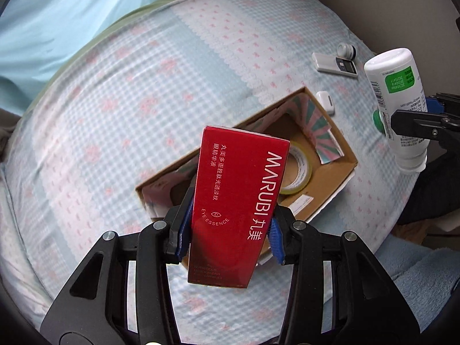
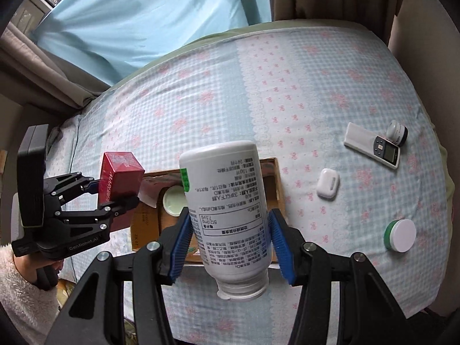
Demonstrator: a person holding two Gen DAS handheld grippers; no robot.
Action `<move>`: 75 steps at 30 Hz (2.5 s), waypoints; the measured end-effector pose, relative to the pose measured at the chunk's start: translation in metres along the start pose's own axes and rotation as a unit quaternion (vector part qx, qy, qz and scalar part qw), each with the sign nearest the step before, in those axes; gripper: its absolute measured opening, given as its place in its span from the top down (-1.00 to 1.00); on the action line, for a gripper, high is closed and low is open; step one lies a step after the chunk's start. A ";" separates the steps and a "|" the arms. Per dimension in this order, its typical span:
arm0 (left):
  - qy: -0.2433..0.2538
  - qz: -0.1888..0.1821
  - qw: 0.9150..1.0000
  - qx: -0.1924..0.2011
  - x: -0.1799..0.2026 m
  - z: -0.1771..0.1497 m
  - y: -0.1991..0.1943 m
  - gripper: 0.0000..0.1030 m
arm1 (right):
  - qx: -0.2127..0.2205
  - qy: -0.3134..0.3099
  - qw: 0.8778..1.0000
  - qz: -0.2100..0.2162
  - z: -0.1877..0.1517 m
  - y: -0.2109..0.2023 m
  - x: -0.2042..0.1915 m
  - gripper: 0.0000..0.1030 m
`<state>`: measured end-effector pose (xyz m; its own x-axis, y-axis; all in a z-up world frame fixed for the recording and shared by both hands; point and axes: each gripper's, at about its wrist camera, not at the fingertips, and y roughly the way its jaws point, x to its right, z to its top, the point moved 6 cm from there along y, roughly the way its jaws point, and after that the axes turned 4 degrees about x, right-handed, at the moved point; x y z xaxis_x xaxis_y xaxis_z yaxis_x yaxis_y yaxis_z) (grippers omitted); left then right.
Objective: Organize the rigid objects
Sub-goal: 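Carry the red box and pill bottle into the cardboard box and release both, then lift both tools out of the box toward the remaining items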
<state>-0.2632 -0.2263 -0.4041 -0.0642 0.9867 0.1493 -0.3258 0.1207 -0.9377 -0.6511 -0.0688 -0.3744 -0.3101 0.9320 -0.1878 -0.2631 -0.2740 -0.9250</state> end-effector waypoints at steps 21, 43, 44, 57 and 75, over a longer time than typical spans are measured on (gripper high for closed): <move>-0.129 -0.017 0.991 0.022 -0.048 -0.054 0.088 0.22 | -0.134 0.045 0.990 0.025 -0.028 0.157 -0.039 0.05; -0.205 0.014 0.978 0.045 -0.037 -0.065 0.103 -0.99 | -0.160 0.070 0.984 0.037 -0.025 0.214 -0.037 -0.44; -0.205 0.014 0.978 0.048 -0.035 -0.065 0.101 -1.00 | -0.157 0.064 0.985 0.034 -0.024 0.211 -0.036 -0.98; -0.201 0.017 0.978 0.054 -0.031 -0.071 0.073 -1.00 | -0.120 0.049 0.991 0.027 -0.007 0.166 -0.028 -1.00; -0.230 0.062 0.965 0.113 -0.029 -0.102 -0.033 -1.00 | -0.024 -0.036 0.999 0.011 -0.018 0.055 -0.035 -1.00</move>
<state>-0.1543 -0.2476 -0.4092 -0.5097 0.8336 0.2126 -0.4826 -0.0724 -0.8729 -0.6385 -0.1118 -0.4247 -0.3803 0.9060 -0.1860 -0.2124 -0.2812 -0.9358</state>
